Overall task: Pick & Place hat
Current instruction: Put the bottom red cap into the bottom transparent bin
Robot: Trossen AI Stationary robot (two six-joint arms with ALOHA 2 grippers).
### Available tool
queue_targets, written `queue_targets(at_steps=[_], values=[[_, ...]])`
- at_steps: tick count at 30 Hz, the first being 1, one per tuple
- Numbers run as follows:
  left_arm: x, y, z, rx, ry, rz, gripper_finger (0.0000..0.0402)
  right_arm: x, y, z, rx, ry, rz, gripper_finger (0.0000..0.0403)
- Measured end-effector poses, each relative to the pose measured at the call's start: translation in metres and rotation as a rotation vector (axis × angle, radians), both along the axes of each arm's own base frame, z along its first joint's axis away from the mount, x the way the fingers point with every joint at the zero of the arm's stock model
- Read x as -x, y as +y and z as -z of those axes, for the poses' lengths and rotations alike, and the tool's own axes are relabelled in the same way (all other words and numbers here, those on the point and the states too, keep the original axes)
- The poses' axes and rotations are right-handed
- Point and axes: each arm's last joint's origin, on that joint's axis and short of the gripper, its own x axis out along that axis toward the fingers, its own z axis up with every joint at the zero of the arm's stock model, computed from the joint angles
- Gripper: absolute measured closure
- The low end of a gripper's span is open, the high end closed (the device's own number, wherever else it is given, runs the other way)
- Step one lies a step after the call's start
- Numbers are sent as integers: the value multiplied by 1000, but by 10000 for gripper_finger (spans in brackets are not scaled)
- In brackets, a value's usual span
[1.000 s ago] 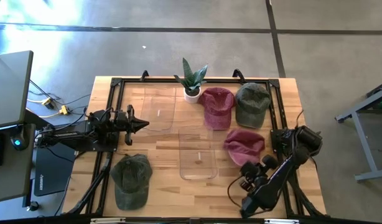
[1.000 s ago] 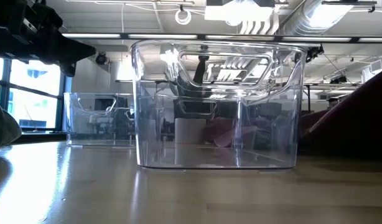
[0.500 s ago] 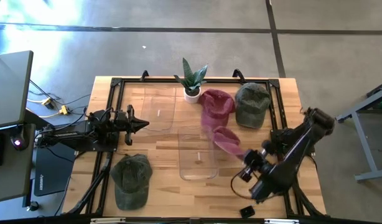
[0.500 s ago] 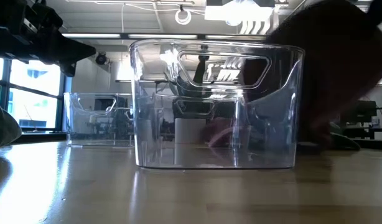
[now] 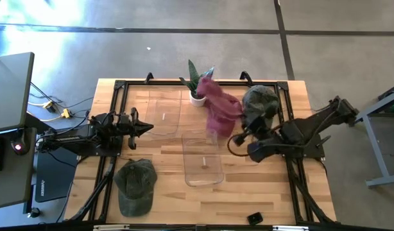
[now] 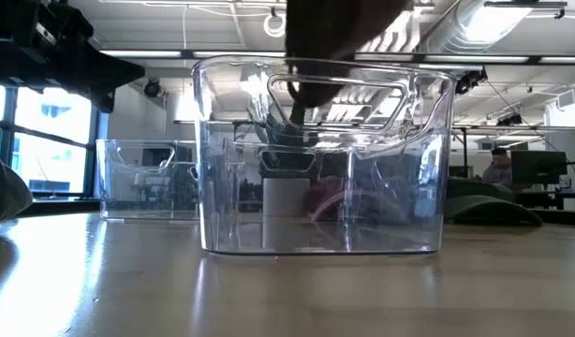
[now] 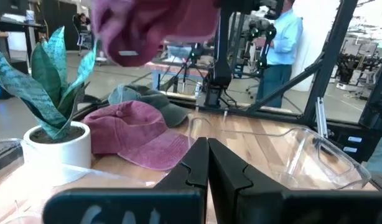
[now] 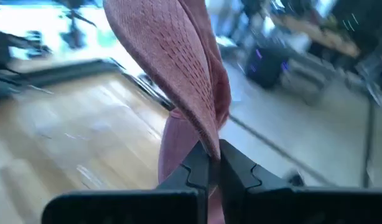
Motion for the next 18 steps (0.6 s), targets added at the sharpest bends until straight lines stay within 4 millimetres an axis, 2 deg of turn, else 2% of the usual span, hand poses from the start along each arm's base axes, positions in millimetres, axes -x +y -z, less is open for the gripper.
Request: queue_targets(at_steps=[4, 7, 9, 12, 18], values=[[1, -2, -10, 8, -105, 58, 402, -22, 17, 6, 29, 1, -207, 395], [3, -4, -17, 16, -175, 119, 402, -36, 24, 27, 29, -37, -414, 395], [4, -4, -20, 20, -208, 124, 402, -42, 23, 43, 55, -123, -537, 395], [7, -3, -31, -10, -236, 93, 402, -42, 9, 64, 116, -313, -594, 395], [20, -3, -64, -148, -323, 3, 402, -19, -46, 110, 93, -666, -646, 395]])
